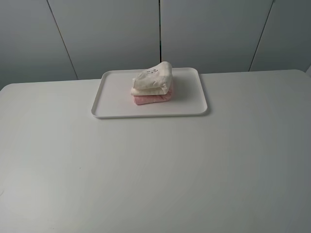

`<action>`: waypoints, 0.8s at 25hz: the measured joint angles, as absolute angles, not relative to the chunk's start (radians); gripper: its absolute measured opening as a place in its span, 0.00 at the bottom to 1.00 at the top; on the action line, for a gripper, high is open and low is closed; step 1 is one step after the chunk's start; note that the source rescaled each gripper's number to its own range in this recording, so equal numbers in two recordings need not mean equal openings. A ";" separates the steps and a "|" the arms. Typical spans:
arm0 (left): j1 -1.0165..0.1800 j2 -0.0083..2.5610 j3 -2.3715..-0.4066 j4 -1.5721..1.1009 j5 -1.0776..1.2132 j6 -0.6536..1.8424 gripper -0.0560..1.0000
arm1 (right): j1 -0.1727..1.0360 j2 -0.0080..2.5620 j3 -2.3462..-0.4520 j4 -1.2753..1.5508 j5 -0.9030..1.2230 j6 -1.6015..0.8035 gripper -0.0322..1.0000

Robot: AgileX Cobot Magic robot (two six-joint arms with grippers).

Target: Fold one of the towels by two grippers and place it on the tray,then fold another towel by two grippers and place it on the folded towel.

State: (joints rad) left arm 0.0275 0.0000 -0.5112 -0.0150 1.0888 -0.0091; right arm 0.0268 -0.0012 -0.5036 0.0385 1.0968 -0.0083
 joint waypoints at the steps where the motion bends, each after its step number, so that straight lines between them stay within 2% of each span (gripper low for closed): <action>1: 0.027 0.000 -0.511 -0.015 1.089 -0.009 0.97 | 0.027 -0.001 -0.504 0.038 1.097 -0.008 1.00; 8: 0.027 0.000 -0.511 -0.015 1.089 -0.009 0.97 | 0.027 -0.001 -0.504 0.037 1.097 -0.020 1.00; 14: 0.027 0.000 -0.511 -0.015 1.089 -0.009 0.97 | 0.027 -0.001 -0.504 0.056 1.097 -0.193 1.00; 20: 0.027 0.000 -0.511 -0.015 1.089 -0.009 0.97 | 0.027 -0.001 -0.504 0.070 1.097 -0.228 1.00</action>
